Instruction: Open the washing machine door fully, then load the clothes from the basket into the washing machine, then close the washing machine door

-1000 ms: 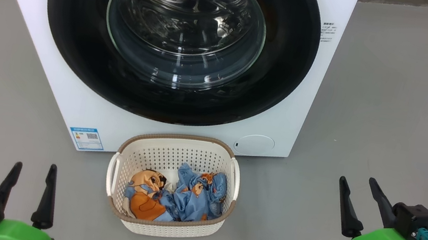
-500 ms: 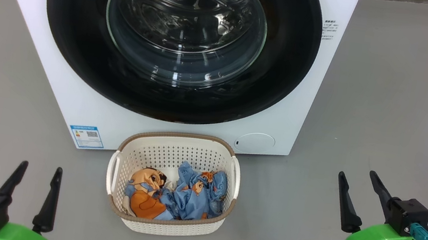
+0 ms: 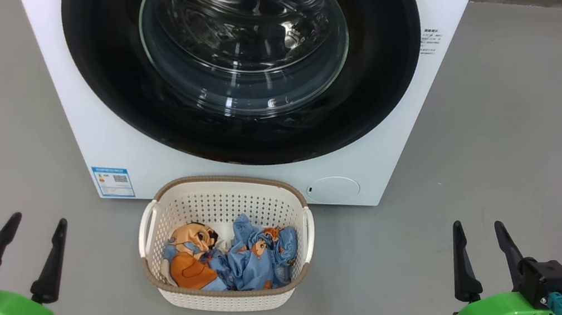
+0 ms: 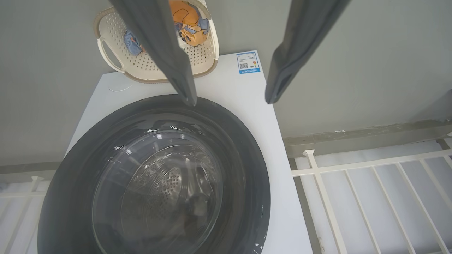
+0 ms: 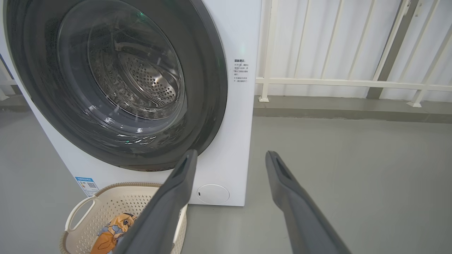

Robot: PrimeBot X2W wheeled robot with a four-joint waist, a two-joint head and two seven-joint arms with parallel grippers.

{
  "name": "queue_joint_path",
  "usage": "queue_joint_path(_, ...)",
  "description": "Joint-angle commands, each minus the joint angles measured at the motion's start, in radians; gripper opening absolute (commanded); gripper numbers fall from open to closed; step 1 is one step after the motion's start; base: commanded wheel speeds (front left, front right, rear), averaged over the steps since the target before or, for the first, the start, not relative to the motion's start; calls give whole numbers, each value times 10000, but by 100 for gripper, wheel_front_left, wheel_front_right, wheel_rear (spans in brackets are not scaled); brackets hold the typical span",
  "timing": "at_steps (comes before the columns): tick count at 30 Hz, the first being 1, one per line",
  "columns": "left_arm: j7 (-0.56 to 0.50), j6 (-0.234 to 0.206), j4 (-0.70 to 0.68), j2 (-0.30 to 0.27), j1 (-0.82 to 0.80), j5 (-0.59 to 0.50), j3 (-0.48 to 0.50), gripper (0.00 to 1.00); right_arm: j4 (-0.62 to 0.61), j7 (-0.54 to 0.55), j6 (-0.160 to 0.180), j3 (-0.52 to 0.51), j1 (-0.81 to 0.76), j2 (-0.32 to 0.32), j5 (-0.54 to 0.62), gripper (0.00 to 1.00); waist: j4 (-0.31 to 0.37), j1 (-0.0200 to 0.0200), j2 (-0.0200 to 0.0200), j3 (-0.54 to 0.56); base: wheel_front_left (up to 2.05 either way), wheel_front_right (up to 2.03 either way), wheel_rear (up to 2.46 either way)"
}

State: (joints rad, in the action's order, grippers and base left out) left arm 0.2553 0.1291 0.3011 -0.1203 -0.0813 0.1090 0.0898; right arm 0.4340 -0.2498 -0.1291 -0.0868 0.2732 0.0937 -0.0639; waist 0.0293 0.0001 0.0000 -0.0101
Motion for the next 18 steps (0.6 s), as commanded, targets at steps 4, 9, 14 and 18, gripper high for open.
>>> queue_joint_path(4, 65, 0, -138, -162, -443, -98, 491, 100, -241, -120, -16, 143, 198, -58, 10, 100, 8, 0, 0, 17, 0, 0, 0)
queue_joint_path(9, 65, 1, -76, -142, -476, -106, 573, 100, -255, -120, -16, 120, 190, -83, 11, 100, 14, 0, 0, 3, 0, 0, 0)
queue_joint_path(14, 65, 4, -32, -131, -513, -129, 642, 100, -270, -120, -16, 100, 203, -101, 33, 100, 26, 0, 0, -7, 0, 0, 0)
queue_joint_path(18, 65, 5, -3, -137, -535, -126, 698, 100, -284, -120, -16, 86, 249, -114, 13, 100, 41, 0, 0, -28, 0, 0, 0)
